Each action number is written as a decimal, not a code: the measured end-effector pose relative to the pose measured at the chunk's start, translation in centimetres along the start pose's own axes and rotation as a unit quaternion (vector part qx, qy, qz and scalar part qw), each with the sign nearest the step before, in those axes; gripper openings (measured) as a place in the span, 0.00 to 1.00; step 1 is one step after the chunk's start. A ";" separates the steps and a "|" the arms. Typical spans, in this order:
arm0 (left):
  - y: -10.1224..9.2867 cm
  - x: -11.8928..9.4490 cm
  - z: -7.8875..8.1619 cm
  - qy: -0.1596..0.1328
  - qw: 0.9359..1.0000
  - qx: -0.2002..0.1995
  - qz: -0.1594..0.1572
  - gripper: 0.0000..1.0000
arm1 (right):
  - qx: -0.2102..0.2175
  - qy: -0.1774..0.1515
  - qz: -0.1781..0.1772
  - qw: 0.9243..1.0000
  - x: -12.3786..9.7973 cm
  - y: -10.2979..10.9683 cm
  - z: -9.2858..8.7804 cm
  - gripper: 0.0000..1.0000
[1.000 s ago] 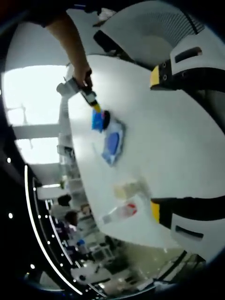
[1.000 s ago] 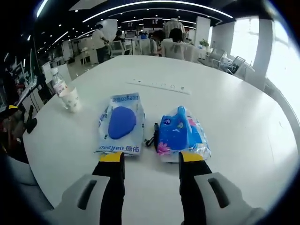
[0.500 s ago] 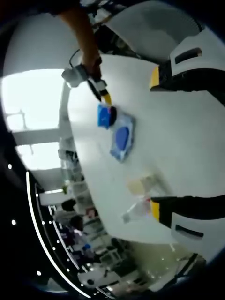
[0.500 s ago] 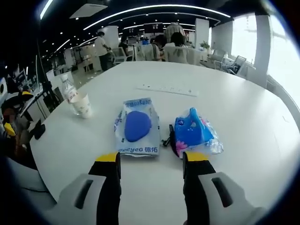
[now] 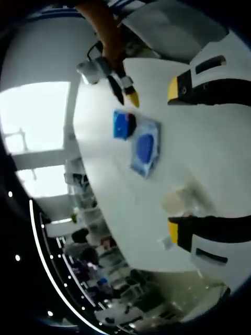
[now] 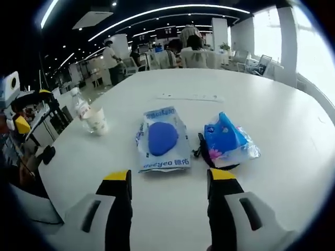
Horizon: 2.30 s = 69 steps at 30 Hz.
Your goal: Arrange the tabletop items into an orderly group along one side of the table until the central work area is clear of visible clutter.
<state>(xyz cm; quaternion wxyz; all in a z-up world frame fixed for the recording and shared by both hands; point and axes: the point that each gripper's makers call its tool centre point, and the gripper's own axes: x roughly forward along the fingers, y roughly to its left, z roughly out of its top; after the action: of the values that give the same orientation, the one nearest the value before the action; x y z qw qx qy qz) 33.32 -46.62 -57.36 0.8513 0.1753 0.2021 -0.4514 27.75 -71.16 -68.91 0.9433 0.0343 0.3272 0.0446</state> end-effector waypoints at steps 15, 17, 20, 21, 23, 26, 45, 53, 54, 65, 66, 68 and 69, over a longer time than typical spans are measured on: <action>1.1 5.2 1.7 0.017 0.999 0.017 -0.034 0.79 | 0.030 0.005 0.004 1.000 0.6 1.3 -1.6 0.59; 1.1 5.9 1.7 0.021 0.999 0.017 -0.039 0.78 | 0.036 0.004 0.003 0.999 0.7 1.4 -1.7 0.59; 1.2 6.8 1.7 0.026 0.998 0.019 -0.045 0.78 | 0.045 0.005 0.002 0.999 0.9 1.4 -2.0 0.59; 1.2 7.2 1.7 0.030 0.998 0.020 -0.049 0.78 | 0.047 0.005 0.002 0.999 0.9 1.5 -2.0 0.59; 1.3 7.8 1.7 0.034 0.998 0.024 -0.053 0.78 | 0.051 0.005 0.001 0.999 1.0 1.6 -2.2 0.59; 1.4 8.6 1.7 0.041 0.997 0.031 -0.058 0.77 | 0.059 0.004 0.000 0.998 1.2 1.7 -2.3 0.59; 1.8 14.1 0.9 0.093 0.989 0.055 -0.103 0.75 | 0.112 0.002 -0.002 0.994 1.9 2.3 -3.0 0.56; 2.1 16.8 0.6 0.119 0.984 0.060 -0.119 0.70 | 0.140 0.003 -0.005 0.990 2.7 2.3 -3.5 0.54; 2.1 17.0 0.7 0.120 0.984 0.060 -0.121 0.69 | 0.141 0.003 -0.006 0.990 2.8 2.3 -3.6 0.54; 2.4 20.4 0.2 0.152 0.975 0.082 -0.141 0.64 | 0.171 -0.001 -0.010 0.985 3.6 2.1 -3.3 0.48; 2.5 20.7 0.1 0.155 0.974 0.085 -0.143 0.64 | 0.173 -0.001 -0.010 0.985 3.7 2.2 -3.4 0.48; 2.5 21.4 -0.1 0.158 0.972 0.088 -0.148 0.61 | 0.181 0.000 -0.010 0.983 3.9 2.3 -3.6 0.46; 2.5 21.6 -0.1 0.160 0.972 0.088 -0.150 0.61 | 0.184 0.001 -0.010 0.983 4.0 2.3 -3.6 0.46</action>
<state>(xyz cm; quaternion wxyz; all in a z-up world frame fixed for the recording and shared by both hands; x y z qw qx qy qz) 46.47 -60.31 -68.05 0.7116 0.2874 0.3193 -0.5559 28.46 -68.30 -73.99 0.9209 0.2035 0.3314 -0.0258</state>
